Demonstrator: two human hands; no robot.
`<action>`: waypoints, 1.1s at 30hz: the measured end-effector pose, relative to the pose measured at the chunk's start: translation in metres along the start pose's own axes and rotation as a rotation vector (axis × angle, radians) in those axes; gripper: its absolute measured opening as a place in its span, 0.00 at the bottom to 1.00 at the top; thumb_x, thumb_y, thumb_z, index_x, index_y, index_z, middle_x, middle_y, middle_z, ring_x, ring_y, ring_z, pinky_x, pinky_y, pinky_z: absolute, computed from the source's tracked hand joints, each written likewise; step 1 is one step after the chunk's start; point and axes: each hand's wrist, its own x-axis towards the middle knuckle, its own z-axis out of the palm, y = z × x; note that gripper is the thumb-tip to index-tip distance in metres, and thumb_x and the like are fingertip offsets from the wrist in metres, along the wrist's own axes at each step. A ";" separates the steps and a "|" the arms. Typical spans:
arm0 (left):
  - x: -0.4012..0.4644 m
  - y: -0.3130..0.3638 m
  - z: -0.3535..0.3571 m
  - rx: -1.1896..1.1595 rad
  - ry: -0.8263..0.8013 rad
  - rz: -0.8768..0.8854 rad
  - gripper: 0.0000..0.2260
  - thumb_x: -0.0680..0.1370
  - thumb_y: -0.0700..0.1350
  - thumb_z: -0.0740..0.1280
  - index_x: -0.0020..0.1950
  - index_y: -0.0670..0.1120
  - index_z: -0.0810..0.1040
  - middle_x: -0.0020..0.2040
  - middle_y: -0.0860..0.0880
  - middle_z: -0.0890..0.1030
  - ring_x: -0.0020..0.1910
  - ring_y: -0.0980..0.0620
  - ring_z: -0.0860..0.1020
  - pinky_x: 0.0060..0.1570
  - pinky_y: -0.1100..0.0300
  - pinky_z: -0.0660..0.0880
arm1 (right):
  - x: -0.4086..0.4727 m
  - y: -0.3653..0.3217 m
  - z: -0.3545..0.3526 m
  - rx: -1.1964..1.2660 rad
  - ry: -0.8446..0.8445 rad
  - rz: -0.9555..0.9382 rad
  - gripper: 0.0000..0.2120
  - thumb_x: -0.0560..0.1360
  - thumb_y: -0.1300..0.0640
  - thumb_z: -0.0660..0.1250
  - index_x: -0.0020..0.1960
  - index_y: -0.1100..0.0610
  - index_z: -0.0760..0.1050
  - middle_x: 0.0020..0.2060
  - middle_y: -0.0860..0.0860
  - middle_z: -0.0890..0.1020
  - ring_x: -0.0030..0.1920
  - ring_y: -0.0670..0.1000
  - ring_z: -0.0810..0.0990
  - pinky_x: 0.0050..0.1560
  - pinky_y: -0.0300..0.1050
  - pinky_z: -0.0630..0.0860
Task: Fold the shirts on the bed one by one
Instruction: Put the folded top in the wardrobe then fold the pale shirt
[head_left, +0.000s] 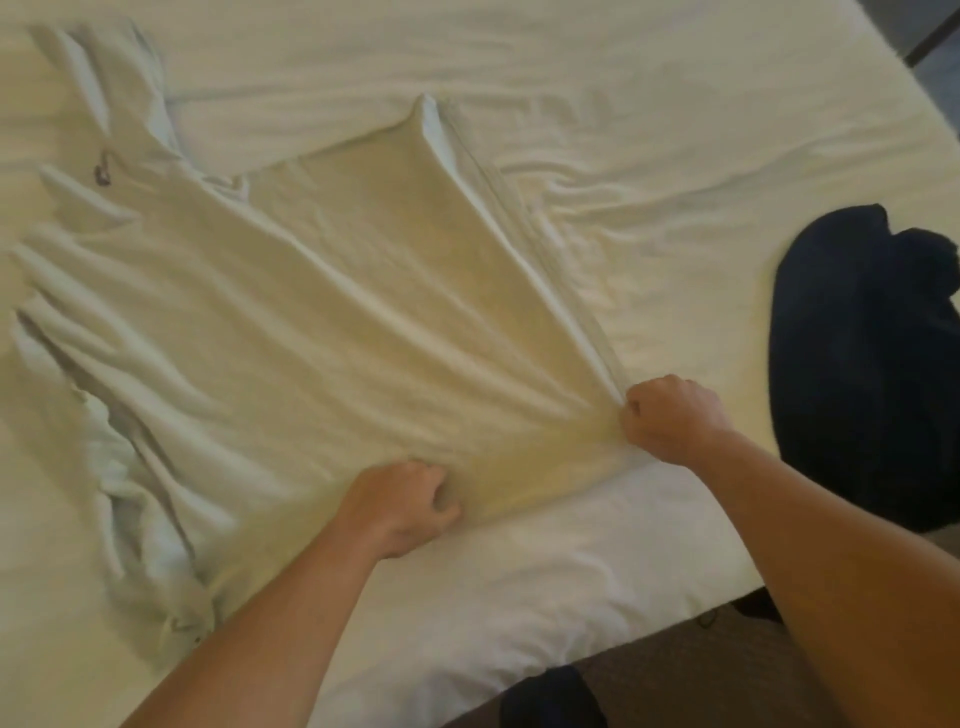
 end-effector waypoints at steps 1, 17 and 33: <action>0.010 -0.002 -0.010 -0.044 0.011 -0.026 0.14 0.77 0.61 0.62 0.43 0.51 0.69 0.51 0.48 0.81 0.52 0.44 0.79 0.43 0.54 0.70 | 0.011 -0.006 -0.011 0.003 0.042 -0.003 0.07 0.76 0.51 0.59 0.42 0.51 0.73 0.46 0.53 0.80 0.46 0.58 0.79 0.43 0.46 0.69; 0.208 -0.134 -0.221 -0.072 0.542 -0.377 0.22 0.80 0.51 0.65 0.74 0.49 0.71 0.73 0.44 0.70 0.69 0.38 0.70 0.65 0.45 0.71 | 0.283 -0.135 -0.169 0.832 0.362 -0.018 0.18 0.77 0.58 0.63 0.67 0.56 0.75 0.62 0.53 0.78 0.60 0.53 0.78 0.55 0.43 0.73; 0.287 -0.150 -0.266 -0.037 0.705 -0.569 0.05 0.82 0.51 0.60 0.51 0.52 0.75 0.53 0.44 0.79 0.58 0.38 0.75 0.59 0.44 0.61 | 0.367 -0.130 -0.220 1.045 0.367 0.155 0.13 0.79 0.53 0.63 0.58 0.60 0.78 0.49 0.54 0.82 0.51 0.56 0.82 0.42 0.43 0.73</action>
